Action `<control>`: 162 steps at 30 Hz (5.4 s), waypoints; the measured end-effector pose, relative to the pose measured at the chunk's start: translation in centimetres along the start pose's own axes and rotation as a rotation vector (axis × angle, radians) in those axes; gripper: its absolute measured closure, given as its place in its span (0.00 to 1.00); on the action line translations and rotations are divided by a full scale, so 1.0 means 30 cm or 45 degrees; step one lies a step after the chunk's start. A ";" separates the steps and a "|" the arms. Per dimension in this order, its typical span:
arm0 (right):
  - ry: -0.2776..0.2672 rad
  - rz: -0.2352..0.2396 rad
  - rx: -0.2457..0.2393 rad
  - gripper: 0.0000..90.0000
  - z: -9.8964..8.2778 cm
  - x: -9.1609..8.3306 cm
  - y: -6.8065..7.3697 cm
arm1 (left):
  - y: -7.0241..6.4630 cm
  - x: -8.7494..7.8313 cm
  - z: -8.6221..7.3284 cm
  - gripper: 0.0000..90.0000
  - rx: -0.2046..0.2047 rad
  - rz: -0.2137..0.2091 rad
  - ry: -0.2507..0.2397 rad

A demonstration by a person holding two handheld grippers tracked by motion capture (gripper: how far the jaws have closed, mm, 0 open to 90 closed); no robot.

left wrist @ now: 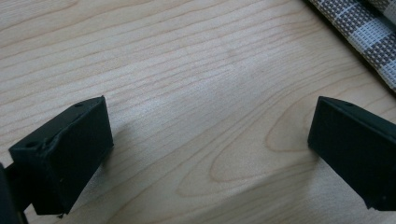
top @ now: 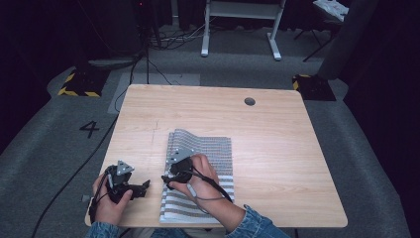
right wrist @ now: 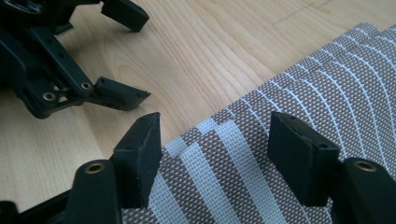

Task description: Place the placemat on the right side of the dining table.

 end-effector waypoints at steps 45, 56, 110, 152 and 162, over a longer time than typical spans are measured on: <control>-0.038 0.115 0.073 1.00 0.032 -0.296 -0.146 | 0.005 0.005 0.004 0.00 -0.001 0.007 -0.005; -0.135 0.011 0.036 1.00 0.058 -0.467 -0.203 | 0.005 0.005 0.004 0.00 -0.002 0.004 -0.004; -0.255 -0.684 0.332 1.00 -0.134 -1.133 -0.749 | 0.009 0.008 0.008 0.00 0.003 -0.005 -0.002; -0.099 -0.499 0.345 1.00 -0.261 -0.852 -0.756 | 0.009 0.008 0.008 0.00 0.002 -0.002 -0.003; -0.017 -0.357 0.362 0.98 -0.332 -0.657 -0.709 | 0.009 0.008 0.008 0.00 0.002 0.001 -0.001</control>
Point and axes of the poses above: each handheld gripper's, and its own axes: x roughly forward along the jaws, z roughly out of its top, y roughly to its left, the point moved 3 cm from there along x, roughly forward along the jaws, and after that the axes turned 4 degrees about x, right-handed, at the moved point
